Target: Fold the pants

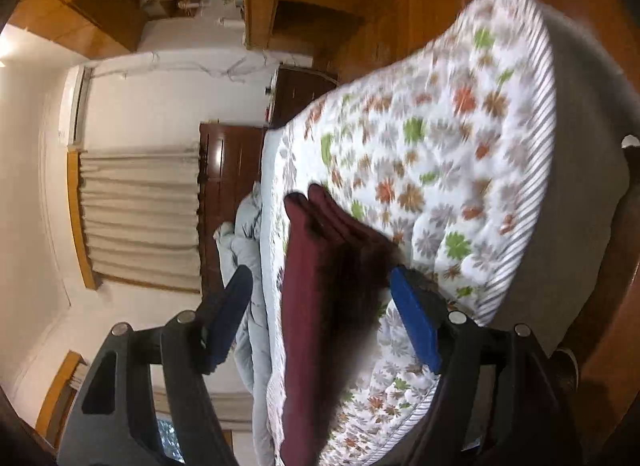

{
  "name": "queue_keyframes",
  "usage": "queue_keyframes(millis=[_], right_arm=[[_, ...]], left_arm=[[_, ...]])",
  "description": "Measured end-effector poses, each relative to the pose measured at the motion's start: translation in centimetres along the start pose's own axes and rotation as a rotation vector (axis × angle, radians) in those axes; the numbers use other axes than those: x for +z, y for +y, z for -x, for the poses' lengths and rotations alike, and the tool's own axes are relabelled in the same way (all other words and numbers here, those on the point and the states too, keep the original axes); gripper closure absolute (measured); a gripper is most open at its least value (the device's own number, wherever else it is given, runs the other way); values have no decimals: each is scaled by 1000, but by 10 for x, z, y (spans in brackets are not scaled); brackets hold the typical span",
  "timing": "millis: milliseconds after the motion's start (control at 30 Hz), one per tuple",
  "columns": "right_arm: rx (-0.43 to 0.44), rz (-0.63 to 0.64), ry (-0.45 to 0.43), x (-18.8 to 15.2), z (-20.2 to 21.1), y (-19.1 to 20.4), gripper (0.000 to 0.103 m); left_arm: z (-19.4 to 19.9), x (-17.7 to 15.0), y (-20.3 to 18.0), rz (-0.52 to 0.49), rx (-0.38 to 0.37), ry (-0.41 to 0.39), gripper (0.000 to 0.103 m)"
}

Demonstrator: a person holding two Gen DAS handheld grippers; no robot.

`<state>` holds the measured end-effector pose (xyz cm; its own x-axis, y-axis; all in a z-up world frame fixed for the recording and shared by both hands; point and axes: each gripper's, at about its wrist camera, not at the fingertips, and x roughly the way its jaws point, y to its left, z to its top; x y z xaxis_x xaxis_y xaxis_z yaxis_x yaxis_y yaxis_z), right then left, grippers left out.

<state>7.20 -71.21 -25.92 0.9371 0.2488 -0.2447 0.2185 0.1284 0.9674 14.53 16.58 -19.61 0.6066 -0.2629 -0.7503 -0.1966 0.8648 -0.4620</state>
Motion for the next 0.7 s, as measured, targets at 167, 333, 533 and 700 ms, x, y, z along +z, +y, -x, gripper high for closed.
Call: queue_keyframes(millis=[167, 333, 533, 700], right_arm=[[-18, 68, 29, -3, -17, 17, 28], [-14, 149, 53, -3, -27, 38, 34], [23, 202, 80, -12, -35, 36, 35], [44, 196, 64, -4, -49, 34, 36]], left_arm=[[-5, -2, -11, -53, 64, 2, 15], [-5, 0, -8, -29, 55, -2, 15], [-5, -1, -8, -34, 59, -4, 15], [-5, 1, -8, -28, 60, -1, 15]])
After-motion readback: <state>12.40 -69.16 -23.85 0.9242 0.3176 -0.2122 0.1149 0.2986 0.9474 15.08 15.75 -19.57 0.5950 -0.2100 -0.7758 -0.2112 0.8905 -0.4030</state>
